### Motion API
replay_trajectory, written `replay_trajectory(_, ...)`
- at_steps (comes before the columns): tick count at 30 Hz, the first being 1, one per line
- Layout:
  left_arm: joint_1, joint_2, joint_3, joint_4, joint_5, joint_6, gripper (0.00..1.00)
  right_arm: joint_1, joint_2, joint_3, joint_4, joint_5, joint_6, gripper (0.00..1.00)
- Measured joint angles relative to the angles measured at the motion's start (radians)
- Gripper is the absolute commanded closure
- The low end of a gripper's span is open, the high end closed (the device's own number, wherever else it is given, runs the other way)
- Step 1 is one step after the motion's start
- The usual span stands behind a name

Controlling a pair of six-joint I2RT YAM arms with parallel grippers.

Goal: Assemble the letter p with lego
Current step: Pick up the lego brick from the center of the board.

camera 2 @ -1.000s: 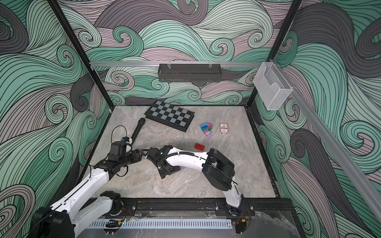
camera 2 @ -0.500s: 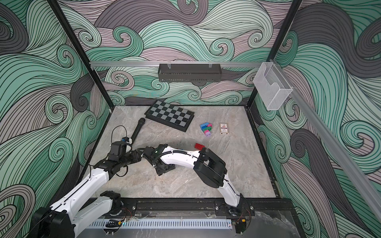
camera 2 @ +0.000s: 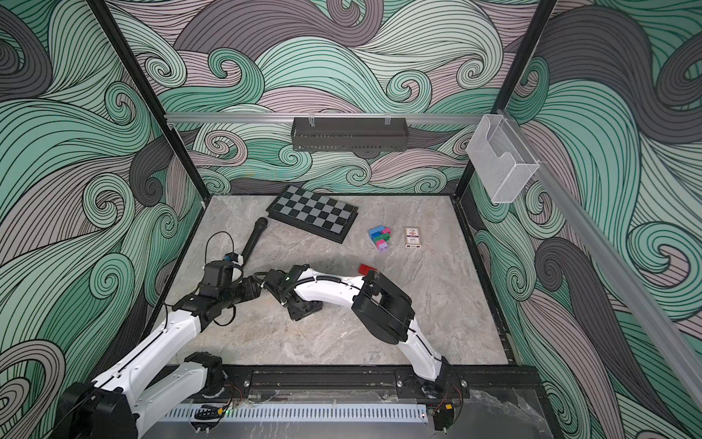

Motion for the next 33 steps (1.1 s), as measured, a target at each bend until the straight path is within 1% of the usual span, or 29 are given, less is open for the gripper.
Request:
replay_trajectory(12, 0.000, 0.000, 0.000, 0.000, 0.000, 0.000, 0.45, 0.000, 0.001, 0.000, 0.001, -0.001, -0.007, 0.58)
replay_trajectory(26, 0.000, 0.000, 0.000, 0.000, 0.000, 0.000, 0.45, 0.000, 0.018, 0.000, 0.003, -0.005, -0.010, 0.58)
replay_trajectory(31, 0.000, 0.000, 0.000, 0.000, 0.000, 0.000, 0.45, 0.000, 0.018, 0.000, 0.006, -0.005, -0.012, 0.65)
replay_trajectory(33, 0.000, 0.000, 0.000, 0.000, 0.000, 0.000, 0.45, 0.000, 0.018, 0.000, 0.007, -0.004, -0.013, 0.70)
